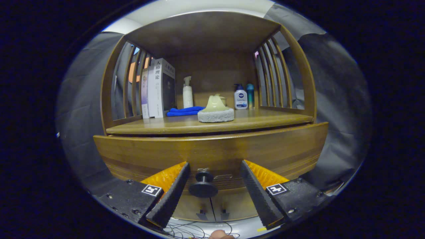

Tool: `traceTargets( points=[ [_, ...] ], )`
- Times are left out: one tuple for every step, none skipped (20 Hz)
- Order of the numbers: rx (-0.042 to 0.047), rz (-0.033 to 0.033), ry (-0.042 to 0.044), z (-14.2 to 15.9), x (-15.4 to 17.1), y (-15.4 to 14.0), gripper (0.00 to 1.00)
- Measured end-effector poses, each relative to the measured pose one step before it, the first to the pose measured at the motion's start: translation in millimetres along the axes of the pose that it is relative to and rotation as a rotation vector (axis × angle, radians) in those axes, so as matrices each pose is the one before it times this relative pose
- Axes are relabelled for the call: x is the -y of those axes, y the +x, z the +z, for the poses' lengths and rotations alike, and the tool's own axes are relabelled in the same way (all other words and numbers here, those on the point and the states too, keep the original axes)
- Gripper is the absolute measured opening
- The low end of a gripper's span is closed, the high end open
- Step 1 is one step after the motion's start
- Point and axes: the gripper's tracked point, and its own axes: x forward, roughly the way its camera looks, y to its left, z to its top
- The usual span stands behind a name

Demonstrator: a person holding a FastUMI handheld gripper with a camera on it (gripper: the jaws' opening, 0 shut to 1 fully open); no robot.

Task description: Pull open the drawer, take out the items inside it, and place them on the countertop above the cabinet.

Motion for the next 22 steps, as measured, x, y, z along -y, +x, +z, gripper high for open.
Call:
traceTargets(
  points=[
    [0.0013, 0.00094, 0.00291, 1.05, -0.17, 4.39, 1.0],
    [0.0027, 0.00176, 0.00326, 0.48, -1.54, 5.6, 1.0],
    [-0.00017, 0.00163, 0.00216, 1.49, 0.47, 3.94, 1.0],
    [-0.00103, 0.00037, 0.00107, 0.36, 0.12, 3.5, 1.0],
    [0.0007, 0.00024, -0.00106, 0.76, 0.04, 3.65, 1.0],
    [0.00263, -0.00015, -0.002, 0.39, -0.03, 2.05, 1.0],
    [0.0014, -0.00071, -0.00127, 0.61, -0.72, 2.48, 1.0],
    [0.00614, -0.00255, 0.00137, -0.51, 0.25, 0.2, 1.0],
    [-0.00204, -0.00147, -0.00271, -0.39, -0.16, -0.48, 1.0],
    [0.00541, -0.00039, -0.00143, 0.61, 0.06, 0.79, 1.0],
    [0.00441, 0.00069, -0.00144, 0.25, -0.01, 0.88, 1.0],
    [0.00003, 0.00066, 0.00128, -0.76, 0.65, -0.63, 1.0],
    [-0.00193, -0.00007, 0.0024, 0.15, -0.27, -0.45, 1.0],
    [-0.00138, 0.00047, -0.00311, -0.46, 0.1, 0.23, 1.0],
    [-0.00604, -0.00012, -0.01054, -1.19, 0.52, 0.33, 1.0],
    [-0.02497, 0.00496, -0.01726, -5.75, 0.44, -0.76, 1.0],
    [-0.01526, 0.0161, -0.00223, -4.36, -2.25, -2.59, 1.0],
    [0.00368, 0.02646, 0.00904, 3.03, -2.83, -4.28, 1.0],
    [0.01531, 0.02692, 0.00623, 3.57, -3.52, -7.69, 1.0],
    [0.01636, 0.02656, -0.00672, 3.75, -2.83, -8.44, 1.0],
    [0.00314, 0.02546, -0.02007, 2.47, -0.97, -11.52, 1.0],
    [-0.00391, 0.03435, -0.02241, 1.38, -1.67, -15.84, 1.0]
  ],
)
